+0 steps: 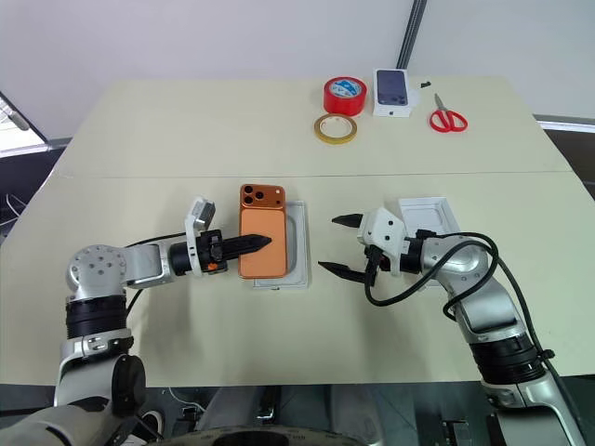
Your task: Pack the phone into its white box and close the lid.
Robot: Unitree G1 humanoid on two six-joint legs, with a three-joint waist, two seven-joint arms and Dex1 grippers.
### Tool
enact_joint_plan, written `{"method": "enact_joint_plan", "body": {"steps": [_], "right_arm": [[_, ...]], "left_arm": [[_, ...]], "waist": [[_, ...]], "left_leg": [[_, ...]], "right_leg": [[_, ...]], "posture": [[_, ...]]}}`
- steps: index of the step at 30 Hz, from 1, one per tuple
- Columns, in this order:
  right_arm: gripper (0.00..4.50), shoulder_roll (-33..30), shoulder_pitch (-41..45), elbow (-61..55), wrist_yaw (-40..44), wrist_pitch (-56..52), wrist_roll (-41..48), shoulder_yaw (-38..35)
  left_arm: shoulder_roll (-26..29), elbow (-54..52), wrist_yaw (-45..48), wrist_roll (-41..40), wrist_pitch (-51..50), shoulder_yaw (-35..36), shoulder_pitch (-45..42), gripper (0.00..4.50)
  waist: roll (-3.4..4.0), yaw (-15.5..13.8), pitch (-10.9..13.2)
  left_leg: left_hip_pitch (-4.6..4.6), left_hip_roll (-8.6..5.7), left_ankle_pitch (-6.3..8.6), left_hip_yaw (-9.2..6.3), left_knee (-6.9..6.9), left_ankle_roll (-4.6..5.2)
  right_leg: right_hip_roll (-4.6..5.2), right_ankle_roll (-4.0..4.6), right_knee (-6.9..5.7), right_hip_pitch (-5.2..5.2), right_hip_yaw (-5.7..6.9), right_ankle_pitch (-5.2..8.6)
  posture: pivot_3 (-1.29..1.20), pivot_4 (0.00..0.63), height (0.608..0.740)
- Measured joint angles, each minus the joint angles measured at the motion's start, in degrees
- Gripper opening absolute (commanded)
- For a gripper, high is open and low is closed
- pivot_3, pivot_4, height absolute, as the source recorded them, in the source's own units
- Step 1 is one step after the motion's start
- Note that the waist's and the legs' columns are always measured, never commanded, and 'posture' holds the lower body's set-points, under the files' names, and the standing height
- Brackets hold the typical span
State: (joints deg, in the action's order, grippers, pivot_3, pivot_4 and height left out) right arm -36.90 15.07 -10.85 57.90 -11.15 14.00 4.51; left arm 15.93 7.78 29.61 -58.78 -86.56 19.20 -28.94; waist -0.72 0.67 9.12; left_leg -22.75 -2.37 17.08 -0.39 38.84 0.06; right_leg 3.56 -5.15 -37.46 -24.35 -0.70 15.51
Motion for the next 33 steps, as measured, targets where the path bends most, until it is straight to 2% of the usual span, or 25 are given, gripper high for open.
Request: {"method": "enact_joint_plan", "body": {"steps": [5,13,24,26,28,30,33], "right_arm": [[4.50,0.18,-0.01,0.35,-0.66,1.89,-1.68,1.31],[4.50,1.14,0.73,3.50,-1.38,4.25,-3.46,2.13],[4.50,2.38,1.07,5.43,-2.08,6.01,-4.92,3.78],[3.93,2.41,1.29,5.92,-2.48,6.00,-5.27,3.88],[3.08,2.75,2.17,7.30,-3.23,5.71,-5.59,3.89],[2.09,2.77,3.02,8.80,-3.77,6.15,-6.59,3.99],[0.52,3.19,4.84,11.34,-5.57,7.72,-9.25,4.71]], "left_arm": [[-0.49,-0.06,-2.10,1.25,-0.55,-0.55,-2.39,3.73],[0.15,-2.45,-5.33,1.27,-5.28,-0.40,-4.62,3.73],[6.95,-10.85,-6.75,0.60,-5.44,-0.59,-4.94,3.73],[10.94,-11.97,-4.55,0.71,-5.13,-2.24,-4.91,3.79],[14.68,-10.77,-1.96,1.47,-3.21,-2.86,-5.14,3.24],[16.18,-8.35,-0.84,3.77,0.52,-3.07,-5.37,2.50],[21.08,-9.57,2.75,12.11,11.59,-12.17,-1.81,0.94]], "waist": [[0.00,-0.13,0.00],[0.00,-0.01,0.00],[0.00,-0.05,0.00],[0.01,0.16,0.00],[0.03,0.22,-0.01],[0.04,0.03,-0.01],[0.04,0.05,-0.01]], "left_leg": [[-0.01,0.00,0.00,0.00,0.03,0.00],[0.00,0.00,-0.01,0.00,0.04,-0.01],[0.00,0.00,-0.01,0.00,0.04,-0.01],[0.03,0.00,-0.01,0.00,0.01,-0.02],[0.05,0.00,-0.04,0.00,0.00,-0.07],[0.07,0.00,-0.04,0.00,0.01,-0.07],[0.06,-0.01,-0.02,0.01,-0.02,-0.04]], "right_leg": [[0.00,0.00,0.00,0.02,0.00,0.00],[-0.02,0.00,-0.02,0.02,0.00,0.00],[-0.01,0.00,-0.02,0.02,0.00,0.00],[-0.02,0.00,-0.03,0.01,-0.01,0.00],[-0.02,0.00,-0.05,0.01,-0.01,0.00],[-0.02,0.01,-0.05,0.04,0.00,0.00],[0.00,0.01,0.02,0.04,-0.01,0.00]], "posture": [[0.00,0.150,0.740],[0.00,0.150,0.740],[0.00,0.150,0.740],[0.00,0.150,0.740],[0.00,0.150,0.740],[0.00,0.150,0.740],[0.00,0.150,0.740]]}}
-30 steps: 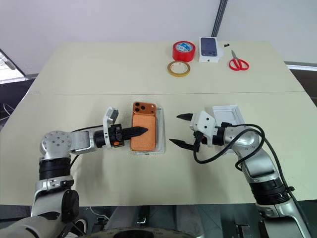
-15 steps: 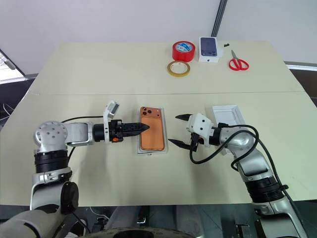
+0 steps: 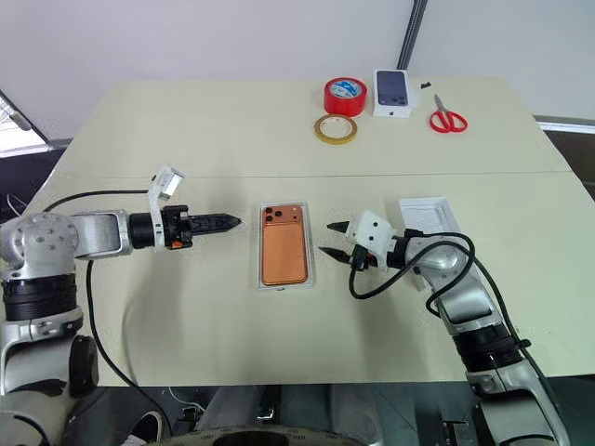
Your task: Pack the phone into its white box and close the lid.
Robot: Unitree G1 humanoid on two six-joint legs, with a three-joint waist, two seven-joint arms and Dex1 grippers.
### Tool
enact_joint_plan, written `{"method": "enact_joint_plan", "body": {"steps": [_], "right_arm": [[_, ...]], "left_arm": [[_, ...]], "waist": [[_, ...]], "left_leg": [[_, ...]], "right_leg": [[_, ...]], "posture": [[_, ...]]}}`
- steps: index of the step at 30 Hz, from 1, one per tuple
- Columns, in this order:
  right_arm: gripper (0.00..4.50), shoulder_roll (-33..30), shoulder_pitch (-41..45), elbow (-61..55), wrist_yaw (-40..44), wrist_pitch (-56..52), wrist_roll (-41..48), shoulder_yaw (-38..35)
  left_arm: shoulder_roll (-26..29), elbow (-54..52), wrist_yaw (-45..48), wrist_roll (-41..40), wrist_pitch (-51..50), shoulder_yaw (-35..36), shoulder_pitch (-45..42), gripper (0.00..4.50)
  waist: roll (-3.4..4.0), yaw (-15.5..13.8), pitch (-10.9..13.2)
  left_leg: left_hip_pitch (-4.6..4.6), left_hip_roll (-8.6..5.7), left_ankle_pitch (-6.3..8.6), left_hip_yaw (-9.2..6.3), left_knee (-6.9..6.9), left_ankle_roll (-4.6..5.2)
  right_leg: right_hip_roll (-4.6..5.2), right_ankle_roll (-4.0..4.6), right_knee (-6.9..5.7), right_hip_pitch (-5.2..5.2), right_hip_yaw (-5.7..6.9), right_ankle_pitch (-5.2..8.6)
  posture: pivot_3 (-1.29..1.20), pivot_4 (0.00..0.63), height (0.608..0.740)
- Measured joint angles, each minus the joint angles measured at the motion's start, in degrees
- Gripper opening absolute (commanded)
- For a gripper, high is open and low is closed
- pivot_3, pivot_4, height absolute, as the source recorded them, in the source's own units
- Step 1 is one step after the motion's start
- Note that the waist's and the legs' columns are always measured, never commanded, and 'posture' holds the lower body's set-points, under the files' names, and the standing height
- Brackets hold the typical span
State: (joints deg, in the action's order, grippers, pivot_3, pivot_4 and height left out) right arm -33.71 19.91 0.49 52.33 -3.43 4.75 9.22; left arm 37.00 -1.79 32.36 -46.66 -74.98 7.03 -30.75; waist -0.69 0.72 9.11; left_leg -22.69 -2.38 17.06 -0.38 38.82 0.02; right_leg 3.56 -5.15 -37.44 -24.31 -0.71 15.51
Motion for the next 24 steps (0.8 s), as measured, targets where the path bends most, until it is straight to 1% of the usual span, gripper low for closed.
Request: {"method": "enact_joint_plan", "body": {"steps": [1,2,3,5,7,9,11,13,15,18,20,24], "right_arm": [[0.01,0.09,0.21,0.51,-0.41,0.30,-0.34,0.07],[0.00,0.11,0.32,1.07,-0.64,0.50,-0.84,0.18],[0.00,0.33,0.53,2.02,-1.07,0.54,-1.40,0.38],[0.00,1.13,1.38,3.16,-1.70,1.29,-3.05,1.66],[0.00,1.77,1.47,3.53,-2.09,2.00,-5.06,4.06],[0.00,2.96,1.44,3.89,-2.13,1.91,-5.55,5.02],[0.00,2.81,1.44,3.95,-2.23,1.05,-5.64,4.51],[0.00,2.60,1.44,3.95,-2.11,0.44,-5.64,3.72],[0.00,1.07,1.28,3.96,-1.81,0.41,-5.64,3.08],[0.00,-2.58,-0.03,4.12,-1.32,0.41,-5.48,-0.10],[0.00,-4.91,-2.38,3.46,-0.30,0.26,-4.43,-2.33],[0.00,-9.04,-8.96,-0.44,1.07,-0.38,-2.79,-5.96]], "left_arm": [[1.63,-1.00,1.35,2.91,3.15,-4.10,2.16,0.41],[1.88,-1.37,2.26,4.72,5.08,-6.65,3.66,0.03],[0.59,-2.21,3.64,6.09,8.11,-8.46,5.45,0.03],[-1.85,-2.84,4.22,6.60,9.84,-9.56,5.82,0.03],[-5.15,-2.72,4.54,8.68,13.04,-12.09,5.87,0.03],[-6.93,-2.23,5.03,11.09,16.33,-14.22,5.41,0.03],[-9.33,-1.12,5.07,11.48,16.84,-14.11,4.83,0.03],[-10.31,-0.53,5.92,12.70,18.08,-14.65,4.48,0.03],[-11.95,-0.22,6.94,14.12,19.84,-15.54,4.37,0.03],[-16.49,1.94,9.30,16.49,24.20,-19.62,3.52,0.03],[-18.51,3.90,11.24,18.62,27.15,-22.45,2.07,0.03],[-23.21,11.56,13.37,21.61,30.57,-24.09,-2.11,0.03]], "waist": [[0.03,0.07,0.00],[0.03,0.02,0.00],[0.02,-0.15,-0.01],[0.07,-0.55,-0.04],[0.07,-0.97,-0.05],[0.09,-1.15,-0.06],[0.09,-1.46,-0.07],[0.09,-1.51,-0.07],[0.10,-1.58,-0.06],[0.09,-1.93,-0.06],[0.09,-1.96,-0.06],[0.14,-1.91,-0.09]], "left_leg": [[0.00,0.00,0.00,0.05,-0.09,0.00],[0.00,0.00,0.00,0.04,-0.10,0.00],[-0.02,0.01,0.00,0.03,-0.09,0.00],[-0.03,0.00,0.02,0.01,-0.04,0.04],[-0.02,0.00,0.04,0.02,0.01,0.08],[-0.02,0.00,0.05,0.03,0.03,0.11],[-0.01,0.00,0.06,0.03,0.08,0.14],[-0.02,-0.01,0.09,0.03,0.13,0.18],[-0.05,-0.03,0.12,0.03,0.16,0.23],[-0.16,-0.05,0.19,0.01,0.27,0.35],[-0.18,-0.06,0.20,0.02,0.29,0.37],[-0.17,-0.06,0.23,0.02,0.32,0.45]], "right_leg": [[0.00,0.00,0.06,-0.01,-0.04,0.00],[0.01,0.00,0.08,-0.02,-0.04,0.00],[0.01,0.00,0.08,-0.02,-0.03,0.00],[0.04,0.01,0.11,0.05,-0.01,0.00],[0.05,0.01,0.11,0.09,-0.01,0.00],[0.04,0.01,0.11,0.09,-0.01,0.00],[0.04,0.00,0.11,0.14,0.00,0.00],[0.04,0.00,0.12,0.18,0.01,0.00],[0.06,0.00,0.13,0.18,0.00,0.00],[0.06,0.00,0.23,0.19,0.02,0.00],[0.06,0.00,0.26,0.19,0.01,0.00],[0.04,-0.01,0.26,0.22,0.02,0.00]], "posture": [[0.00,0.150,0.740],[0.00,0.150,0.740],[0.00,0.150,0.740],[0.00,0.150,0.740],[0.00,0.150,0.740],[0.00,0.150,0.740],[0.00,0.150,0.740],[0.00,0.150,0.740],[0.00,0.150,0.740],[0.00,0.150,0.740],[0.00,0.150,0.740],[0.00,0.150,0.740]]}}
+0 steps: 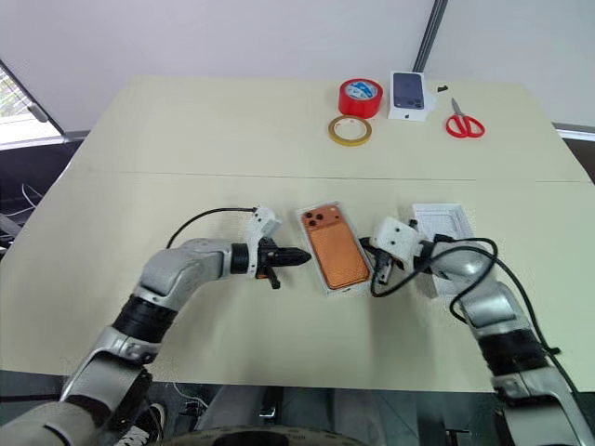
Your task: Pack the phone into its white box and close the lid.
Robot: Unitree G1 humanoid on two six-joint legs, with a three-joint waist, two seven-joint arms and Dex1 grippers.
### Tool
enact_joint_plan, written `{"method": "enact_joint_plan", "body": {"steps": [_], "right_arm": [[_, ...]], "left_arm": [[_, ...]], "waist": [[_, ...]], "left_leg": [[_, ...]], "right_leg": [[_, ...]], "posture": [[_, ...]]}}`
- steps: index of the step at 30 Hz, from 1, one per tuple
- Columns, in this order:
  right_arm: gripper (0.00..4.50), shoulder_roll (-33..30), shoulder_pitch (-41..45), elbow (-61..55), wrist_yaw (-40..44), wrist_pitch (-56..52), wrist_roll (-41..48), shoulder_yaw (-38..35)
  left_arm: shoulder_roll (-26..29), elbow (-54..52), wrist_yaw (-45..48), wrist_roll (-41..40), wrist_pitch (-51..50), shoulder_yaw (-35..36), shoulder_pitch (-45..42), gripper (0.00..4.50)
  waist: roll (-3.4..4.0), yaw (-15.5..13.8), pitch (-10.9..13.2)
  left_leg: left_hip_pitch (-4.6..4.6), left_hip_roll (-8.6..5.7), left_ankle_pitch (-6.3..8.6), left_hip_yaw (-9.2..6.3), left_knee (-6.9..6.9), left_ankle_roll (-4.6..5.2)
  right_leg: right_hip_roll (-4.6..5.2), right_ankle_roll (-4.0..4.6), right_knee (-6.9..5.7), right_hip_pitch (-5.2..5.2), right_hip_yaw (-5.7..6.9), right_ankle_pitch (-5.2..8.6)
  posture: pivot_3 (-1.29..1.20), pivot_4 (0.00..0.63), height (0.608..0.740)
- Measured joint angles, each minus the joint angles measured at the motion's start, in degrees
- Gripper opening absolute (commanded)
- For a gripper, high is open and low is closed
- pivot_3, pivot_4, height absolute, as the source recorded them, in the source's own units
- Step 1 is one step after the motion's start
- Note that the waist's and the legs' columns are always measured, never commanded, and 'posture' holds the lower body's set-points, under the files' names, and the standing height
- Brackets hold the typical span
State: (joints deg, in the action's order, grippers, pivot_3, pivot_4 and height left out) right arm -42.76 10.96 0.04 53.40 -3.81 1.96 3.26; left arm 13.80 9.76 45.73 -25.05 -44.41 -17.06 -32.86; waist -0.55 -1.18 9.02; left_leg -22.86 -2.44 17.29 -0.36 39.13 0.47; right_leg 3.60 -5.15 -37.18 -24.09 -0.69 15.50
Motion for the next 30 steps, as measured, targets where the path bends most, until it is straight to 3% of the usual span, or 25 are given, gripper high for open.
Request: {"method": "enact_joint_plan", "body": {"steps": [7,21,30], "right_arm": [[0.00,-3.38,-5.77,-3.07,-0.19,-0.96,0.74,-4.45],[0.00,-3.90,-5.95,-3.08,-0.57,-1.43,0.59,-4.85],[0.00,-7.29,-5.34,-0.38,1.11,0.84,1.12,-6.41]], "left_arm": [[-6.21,10.19,2.36,5.41,5.58,-1.44,-5.85,0.03],[-7.19,10.30,4.92,6.80,4.68,0.35,-5.16,0.03],[-4.93,2.86,4.25,6.19,2.54,1.31,-0.32,0.03]], "waist": [[-0.01,0.30,0.01],[-0.01,0.46,0.01],[-0.01,0.53,0.01]], "left_leg": [[0.03,0.00,0.12,0.01,0.03,0.22],[0.07,0.02,0.12,0.01,0.03,0.21],[0.10,0.04,0.04,0.01,0.02,0.07]], "right_leg": [[-0.01,-0.01,0.00,0.06,0.00,0.00],[-0.03,-0.01,-0.04,0.05,0.00,0.00],[-0.04,-0.01,-0.05,0.05,-0.02,0.00]], "posture": [[0.00,0.150,0.740],[0.00,0.150,0.740],[0.00,0.150,0.740]]}}
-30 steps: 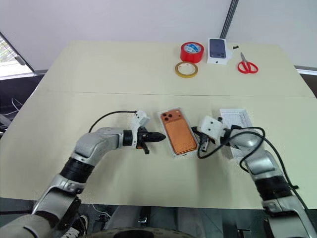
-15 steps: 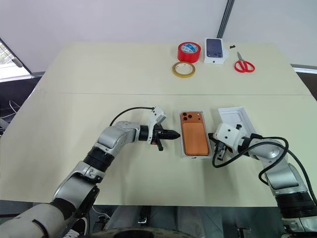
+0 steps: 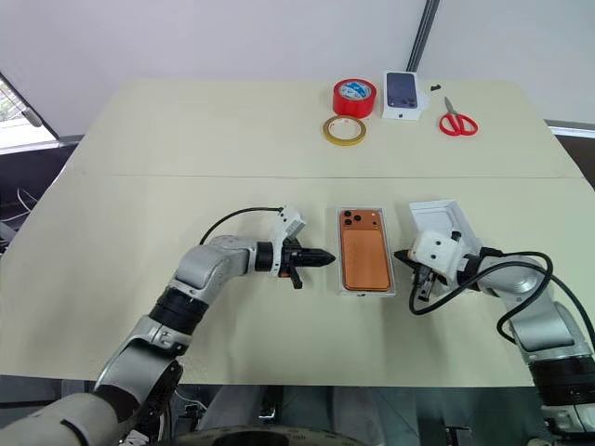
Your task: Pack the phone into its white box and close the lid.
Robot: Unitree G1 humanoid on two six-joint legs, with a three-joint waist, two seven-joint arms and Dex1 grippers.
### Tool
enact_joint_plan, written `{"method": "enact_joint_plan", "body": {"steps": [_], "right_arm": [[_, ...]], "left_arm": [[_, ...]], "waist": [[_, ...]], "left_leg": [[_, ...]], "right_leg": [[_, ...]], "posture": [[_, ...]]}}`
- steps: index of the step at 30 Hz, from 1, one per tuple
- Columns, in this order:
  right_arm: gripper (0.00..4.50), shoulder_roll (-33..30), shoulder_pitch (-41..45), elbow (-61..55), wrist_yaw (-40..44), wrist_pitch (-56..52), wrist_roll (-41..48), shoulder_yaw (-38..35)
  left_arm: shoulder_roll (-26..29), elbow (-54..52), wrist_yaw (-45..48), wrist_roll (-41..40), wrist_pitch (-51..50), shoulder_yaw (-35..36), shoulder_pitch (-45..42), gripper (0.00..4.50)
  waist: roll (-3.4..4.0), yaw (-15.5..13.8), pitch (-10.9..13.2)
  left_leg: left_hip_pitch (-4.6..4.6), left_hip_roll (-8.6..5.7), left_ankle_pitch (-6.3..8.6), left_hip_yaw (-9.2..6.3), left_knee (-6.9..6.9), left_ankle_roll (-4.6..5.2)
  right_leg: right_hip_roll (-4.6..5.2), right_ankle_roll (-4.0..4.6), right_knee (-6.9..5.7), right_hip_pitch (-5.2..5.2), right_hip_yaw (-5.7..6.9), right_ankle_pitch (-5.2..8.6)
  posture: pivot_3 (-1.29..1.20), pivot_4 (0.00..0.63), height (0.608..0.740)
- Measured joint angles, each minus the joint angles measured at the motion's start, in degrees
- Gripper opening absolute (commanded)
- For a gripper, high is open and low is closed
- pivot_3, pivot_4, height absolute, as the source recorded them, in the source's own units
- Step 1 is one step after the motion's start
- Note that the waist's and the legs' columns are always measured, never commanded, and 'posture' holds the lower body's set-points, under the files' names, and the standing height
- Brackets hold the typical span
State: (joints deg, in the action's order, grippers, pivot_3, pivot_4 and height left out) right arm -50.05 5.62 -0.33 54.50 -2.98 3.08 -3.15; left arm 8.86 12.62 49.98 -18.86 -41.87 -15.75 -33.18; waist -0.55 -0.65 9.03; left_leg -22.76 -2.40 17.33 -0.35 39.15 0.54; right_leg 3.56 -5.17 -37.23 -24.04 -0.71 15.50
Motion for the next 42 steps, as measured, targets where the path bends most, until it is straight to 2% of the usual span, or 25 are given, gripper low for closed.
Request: {"method": "enact_joint_plan", "body": {"steps": [6,7,10,16,17,18,21,26,30,42], "right_arm": [[0.00,-0.09,-0.90,1.72,-0.34,1.47,0.94,-1.30],[0.25,0.20,-1.11,1.41,-0.58,0.29,2.16,-2.16],[1.36,2.52,-1.19,-3.37,-2.10,-6.96,8.17,-6.02],[4.46,5.16,-2.49,-11.46,-10.24,-17.05,10.85,-9.99],[4.50,5.16,-2.75,-12.33,-11.92,-19.22,10.56,-10.38],[4.50,5.16,-2.97,-13.20,-13.38,-21.29,10.47,-10.72],[4.50,5.16,-4.26,-16.40,-17.13,-29.37,10.77,-11.88],[4.50,6.48,-6.21,-24.96,-21.04,-45.08,13.72,-11.25],[4.50,6.39,-4.89,-27.88,-23.31,-54.18,14.84,-10.77],[4.50,5.03,13.91,-26.83,-25.83,-86.90,21.19,-8.26]], "left_arm": [[2.67,-5.58,-1.36,-1.21,2.05,4.84,1.97,0.03],[3.47,-6.64,-1.38,-1.71,2.60,6.02,2.13,0.01],[7.11,-9.77,-0.02,-3.09,4.51,8.72,3.47,0.86],[13.70,-13.92,5.72,-3.07,14.89,10.23,8.61,3.85],[14.43,-14.05,6.76,-3.09,16.74,10.42,9.34,4.41],[15.19,-14.21,7.70,-3.09,18.33,10.55,10.05,4.47],[17.07,-15.08,10.70,-3.23,22.28,10.69,11.78,4.47],[18.13,-14.66,13.28,-1.12,37.32,11.81,15.16,4.47],[18.25,-12.86,15.54,-1.37,42.47,12.28,15.79,4.47],[17.84,-12.08,17.04,-1.71,46.03,11.94,18.63,4.47]], "waist": [[0.00,-0.03,0.00],[0.00,0.00,0.00],[0.03,0.19,-0.02],[0.04,-0.06,-0.02],[0.04,-0.14,-0.02],[0.04,-0.14,-0.02],[0.05,-0.07,-0.02],[0.12,0.14,-0.05],[0.13,0.07,-0.06],[0.14,0.23,-0.06]], "left_leg": [[0.00,0.02,-0.04,0.00,-0.01,-0.06],[0.01,0.02,-0.03,0.01,-0.01,-0.06],[0.03,0.06,-0.03,0.01,-0.03,-0.06],[0.01,0.06,0.01,0.01,-0.04,0.00],[0.01,0.07,0.06,0.01,-0.05,0.08],[0.00,0.07,0.08,0.00,-0.05,0.12],[-0.02,0.07,0.13,0.01,-0.06,0.19],[-0.02,0.10,0.13,0.02,-0.11,0.21],[-0.03,0.10,0.15,0.02,-0.11,0.24],[-0.31,0.10,0.16,0.02,-0.06,0.27]], "right_leg": [[0.00,0.00,0.00,0.00,0.00,0.00],[0.00,0.00,0.00,0.00,-0.01,0.00],[-0.01,0.00,-0.01,-0.01,-0.01,0.00],[0.02,0.01,0.01,-0.01,-0.01,0.00],[0.02,0.01,0.01,-0.01,-0.01,0.00],[0.03,0.02,0.01,-0.02,-0.01,0.01],[0.04,0.02,0.02,-0.03,-0.01,0.01],[0.04,0.02,0.02,-0.08,-0.01,0.01],[0.04,0.03,0.03,-0.07,-0.01,0.01],[0.04,0.02,0.01,-0.35,0.00,0.00]], "posture": [[0.00,0.150,0.740],[0.00,0.150,0.740],[0.00,0.150,0.740],[0.00,0.150,0.740],[0.00,0.150,0.740],[0.00,0.150,0.740],[0.00,0.150,0.740],[0.00,0.150,0.740],[0.00,0.150,0.740],[0.00,0.150,0.740]]}}
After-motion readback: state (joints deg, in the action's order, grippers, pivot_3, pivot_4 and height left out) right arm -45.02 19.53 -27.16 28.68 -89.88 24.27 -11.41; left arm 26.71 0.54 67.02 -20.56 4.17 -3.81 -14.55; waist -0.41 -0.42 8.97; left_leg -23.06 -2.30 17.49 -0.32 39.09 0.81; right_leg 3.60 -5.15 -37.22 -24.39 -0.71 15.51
